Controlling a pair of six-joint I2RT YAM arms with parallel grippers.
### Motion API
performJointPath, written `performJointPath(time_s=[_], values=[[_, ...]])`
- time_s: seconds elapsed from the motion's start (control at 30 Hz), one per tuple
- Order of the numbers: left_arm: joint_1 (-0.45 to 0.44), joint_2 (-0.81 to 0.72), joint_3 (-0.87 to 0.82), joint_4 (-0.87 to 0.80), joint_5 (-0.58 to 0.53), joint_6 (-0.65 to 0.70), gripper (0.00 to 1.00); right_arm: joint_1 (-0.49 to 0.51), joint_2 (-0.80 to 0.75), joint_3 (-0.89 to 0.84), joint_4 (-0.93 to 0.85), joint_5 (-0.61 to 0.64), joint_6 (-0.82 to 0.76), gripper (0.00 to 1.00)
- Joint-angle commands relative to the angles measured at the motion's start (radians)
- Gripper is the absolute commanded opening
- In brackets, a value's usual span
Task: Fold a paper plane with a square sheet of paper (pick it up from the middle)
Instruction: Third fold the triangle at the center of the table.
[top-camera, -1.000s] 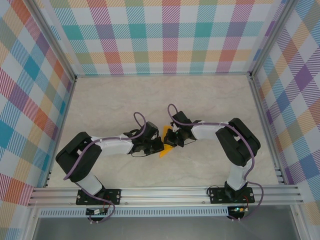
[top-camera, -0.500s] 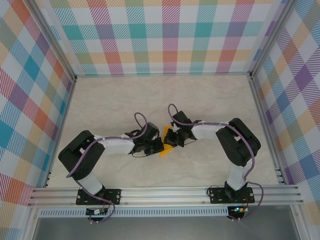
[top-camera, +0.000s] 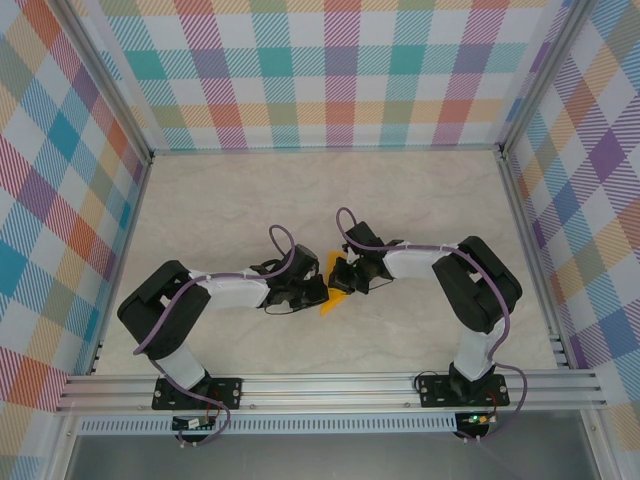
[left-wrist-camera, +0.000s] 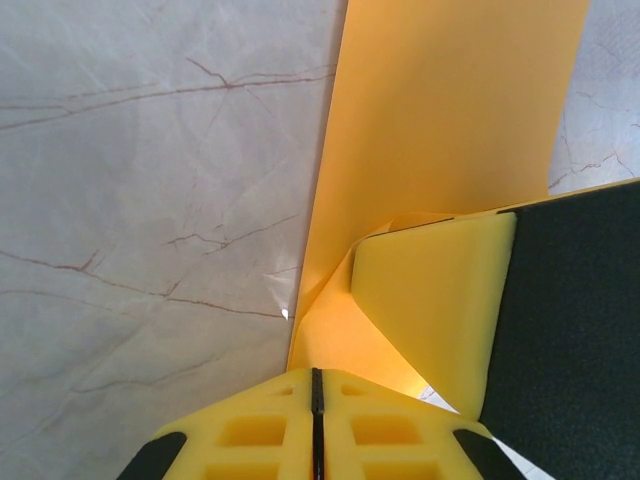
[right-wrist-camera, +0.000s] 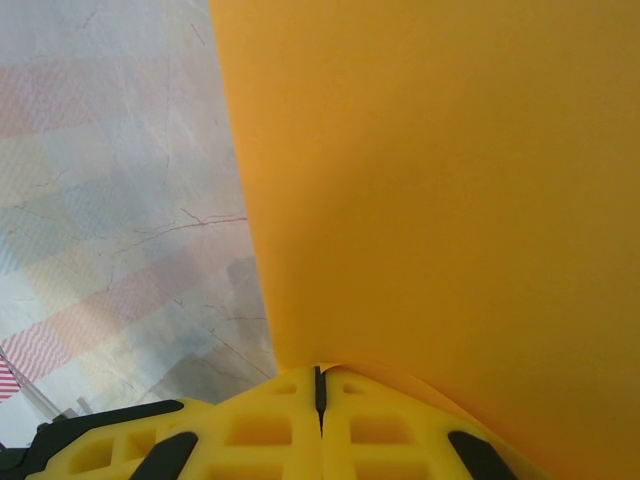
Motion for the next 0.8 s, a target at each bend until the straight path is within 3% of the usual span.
performJointPath(time_s=[0.0, 0.17, 0.37, 0.5, 0.6, 0.77], values=[[-0.011, 0.025, -0.008, 0.047, 0.025, 0.008, 0.09, 0.005, 0.001, -0.001, -0.041, 0.015, 0.003, 0.05], [-0.010, 0.041, -0.011, 0.009, 0.012, 0.010, 0.08, 0.005, -0.013, 0.000, -0.043, 0.014, 0.013, 0.08], [-0.010, 0.036, -0.012, -0.057, -0.021, 0.012, 0.05, -0.004, -0.076, 0.006, -0.070, 0.036, 0.048, 0.23], [-0.010, 0.037, -0.011, -0.067, -0.022, 0.013, 0.05, -0.019, -0.178, -0.028, -0.109, 0.137, 0.075, 0.32], [-0.011, 0.038, -0.009, -0.069, -0.020, 0.016, 0.05, -0.019, -0.243, -0.056, -0.137, 0.190, 0.065, 0.31], [-0.012, 0.040, -0.001, -0.074, -0.017, 0.020, 0.05, -0.015, -0.255, -0.126, -0.056, 0.103, 0.070, 0.22]])
